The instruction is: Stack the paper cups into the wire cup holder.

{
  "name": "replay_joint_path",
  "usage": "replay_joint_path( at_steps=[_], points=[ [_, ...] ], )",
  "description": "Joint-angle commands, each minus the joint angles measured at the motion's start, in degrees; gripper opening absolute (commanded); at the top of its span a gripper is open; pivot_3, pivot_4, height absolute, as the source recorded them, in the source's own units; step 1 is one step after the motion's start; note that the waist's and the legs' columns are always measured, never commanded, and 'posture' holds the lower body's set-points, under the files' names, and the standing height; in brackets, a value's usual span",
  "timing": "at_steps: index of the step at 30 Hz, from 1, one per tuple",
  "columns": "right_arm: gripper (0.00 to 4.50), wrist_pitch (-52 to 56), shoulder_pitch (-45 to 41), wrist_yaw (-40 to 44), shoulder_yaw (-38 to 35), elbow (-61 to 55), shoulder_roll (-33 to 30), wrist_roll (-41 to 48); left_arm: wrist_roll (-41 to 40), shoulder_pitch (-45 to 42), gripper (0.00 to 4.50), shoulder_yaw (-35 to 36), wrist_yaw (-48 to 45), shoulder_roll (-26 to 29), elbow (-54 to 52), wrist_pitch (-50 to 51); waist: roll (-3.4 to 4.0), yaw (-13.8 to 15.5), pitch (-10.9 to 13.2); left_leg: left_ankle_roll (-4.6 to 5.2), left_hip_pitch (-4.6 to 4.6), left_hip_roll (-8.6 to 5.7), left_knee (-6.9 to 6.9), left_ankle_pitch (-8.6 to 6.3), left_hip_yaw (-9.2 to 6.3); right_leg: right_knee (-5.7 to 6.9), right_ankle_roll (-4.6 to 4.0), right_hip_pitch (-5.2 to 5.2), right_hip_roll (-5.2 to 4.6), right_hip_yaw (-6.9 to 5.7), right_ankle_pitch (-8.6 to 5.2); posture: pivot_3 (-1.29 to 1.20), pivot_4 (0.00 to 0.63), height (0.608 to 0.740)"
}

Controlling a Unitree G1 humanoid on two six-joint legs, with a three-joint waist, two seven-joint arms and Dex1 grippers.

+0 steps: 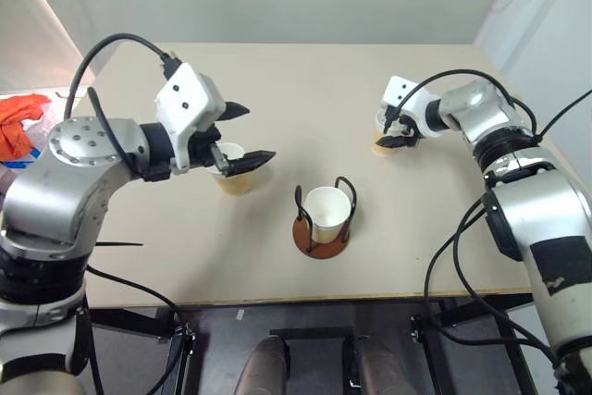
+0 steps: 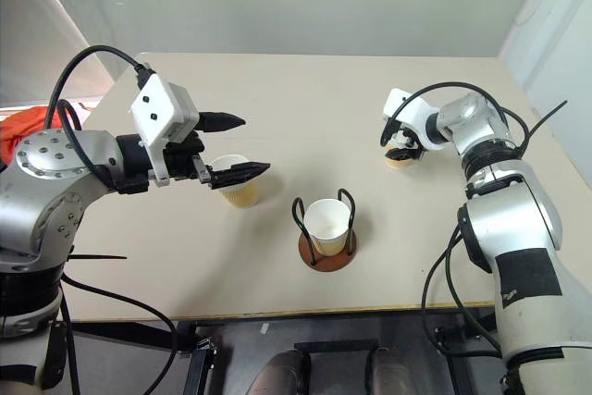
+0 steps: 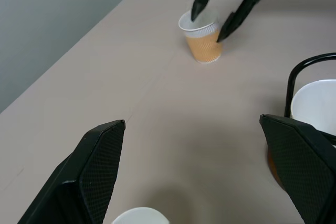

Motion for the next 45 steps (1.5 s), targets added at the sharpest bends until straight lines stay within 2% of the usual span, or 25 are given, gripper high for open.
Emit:
replay_joint_path(
  at_steps=[1,8,9,15,18,21,23,25,27,28,32,34,37,45],
  points=[
    [2.61,0.42,-0.53,-1.69,-2.07,-0.42,-0.1,-0.85,-0.8,-0.38,4.5,2.56,0.72,0.86,-2.11,0.57,0.0,-0.02,0.0,0.0,0.0,0.0,0.03,0.0,0.0,0.0,0.0,0.0,0.0,0.0,0.0,0.0,0.15,0.74],
    [0.22,-0.03,-1.42,-0.43,-4.54,-0.72,-0.38,-1.16,-0.62,-1.01,4.5,2.05,0.61,1.12,-1.28,0.19,0.0,-0.03,0.0,-0.01,0.0,0.0,0.03,-0.01,0.0,0.0,0.04,0.0,0.0,0.0,0.03,0.0,0.15,0.74],
    [0.04,-0.16,-1.61,0.08,-4.93,-0.82,-0.57,-1.06,-0.36,-1.33,4.5,1.69,0.58,0.94,-0.82,-0.14,0.0,-0.02,0.0,-0.01,0.0,0.0,0.03,-0.01,0.0,0.0,0.04,0.0,0.0,0.0,0.03,0.0,0.15,0.74],
    [0.04,-2.35,-3.2,5.04,-6.84,-1.73,-2.17,-0.56,0.49,-2.48,4.5,0.35,-0.06,0.29,1.07,-1.86,0.01,0.02,0.0,-0.02,-0.01,0.0,0.03,-0.01,0.0,-0.01,0.05,0.0,0.0,0.0,0.03,0.0,0.15,0.74],
    [0.04,-5.57,-5.3,13.42,-8.49,-3.33,-3.37,1.35,0.18,-2.78,4.5,0.77,-1.24,0.86,1.6,-2.59,0.02,-0.01,0.01,-0.01,-0.03,0.0,0.03,-0.01,0.01,-0.01,0.04,-0.02,0.0,0.0,0.02,0.0,0.15,0.74],
    [0.04,-5.87,-8.88,32.41,-12.32,-9.13,-4.12,9.31,-2.6,-1.09,4.5,4.16,-5.84,2.99,1.09,-4.15,0.03,-0.15,0.02,-0.02,-0.05,0.0,-0.06,-0.01,0.03,-0.04,-0.01,-0.05,0.01,0.0,-0.01,0.0,0.15,0.74],
    [0.04,-3.78,-8.99,36.87,-10.97,-14.88,-5.03,15.57,-4.97,0.18,4.5,6.33,-8.38,4.07,0.56,-4.25,0.02,-0.44,0.01,-0.05,-0.06,0.0,-0.22,0.0,0.09,-0.07,-0.28,-0.13,0.08,0.04,-0.18,0.0,0.15,0.74],
    [0.04,2.3,-4.41,37.07,-3.24,-32.86,-9.5,28.4,-9.98,3.49,4.5,10.63,-13.75,6.28,-0.67,-3.06,0.01,-0.49,0.01,-0.13,-0.04,0.05,-0.29,-0.01,0.06,-0.12,-0.39,-0.09,0.17,0.02,-0.28,0.0,0.15,0.74],
    [0.04,6.78,-0.37,37.07,2.22,-46.83,-13.84,37.41,-12.63,5.93,4.5,13.75,-17.35,8.29,-0.75,-3.11,0.0,-0.49,0.0,-0.35,-0.03,0.06,-0.29,0.06,0.05,-0.11,-0.25,-0.02,0.24,0.03,-0.39,0.0,0.15,0.74],
    [0.04,8.16,0.89,37.07,3.77,-51.07,-15.55,40.13,-13.19,6.49,4.5,14.53,-17.9,9.0,-0.35,-3.15,-0.01,-0.41,0.0,-0.71,-0.01,0.1,-0.23,0.22,0.04,-0.1,-0.19,0.05,0.29,0.04,-0.44,0.0,0.15,0.74],
    [0.04,11.12,4.49,37.07,9.05,-62.97,-21.67,48.33,-18.31,10.76,4.5,17.56,-22.99,11.37,-1.32,-1.73,0.0,-0.33,0.0,-0.6,0.06,0.11,-0.15,0.15,-0.05,-0.01,-0.5,0.18,0.32,0.12,-0.77,0.0,0.15,0.74],
    [0.04,11.58,5.55,37.07,11.38,-66.79,-24.31,51.02,-18.84,13.09,4.5,18.53,-23.83,12.13,-1.64,-1.74,0.0,-0.23,0.0,-0.11,0.05,0.11,-0.17,-0.1,-0.05,0.02,-0.51,0.16,0.31,0.11,-0.77,0.0,0.15,0.74],
    [0.04,11.65,6.36,37.07,13.91,-70.5,-26.67,53.54,-19.23,15.91,4.5,20.04,-24.03,12.92,-2.1,-1.88,-0.01,-0.38,0.0,-0.06,0.11,0.12,-0.12,-0.05,-0.07,0.05,-0.53,0.19,0.31,0.11,-0.76,0.0,0.15,0.74],
    [0.04,9.69,8.92,37.07,14.51,-72.25,-24.78,49.02,-19.49,17.46,4.5,20.04,-21.92,12.54,-3.39,-2.29,-0.04,-1.15,-0.02,0.08,0.64,0.11,-0.24,0.27,-0.05,0.12,-0.71,0.52,0.32,0.22,-0.68,0.0,0.15,0.74]
  ],
)
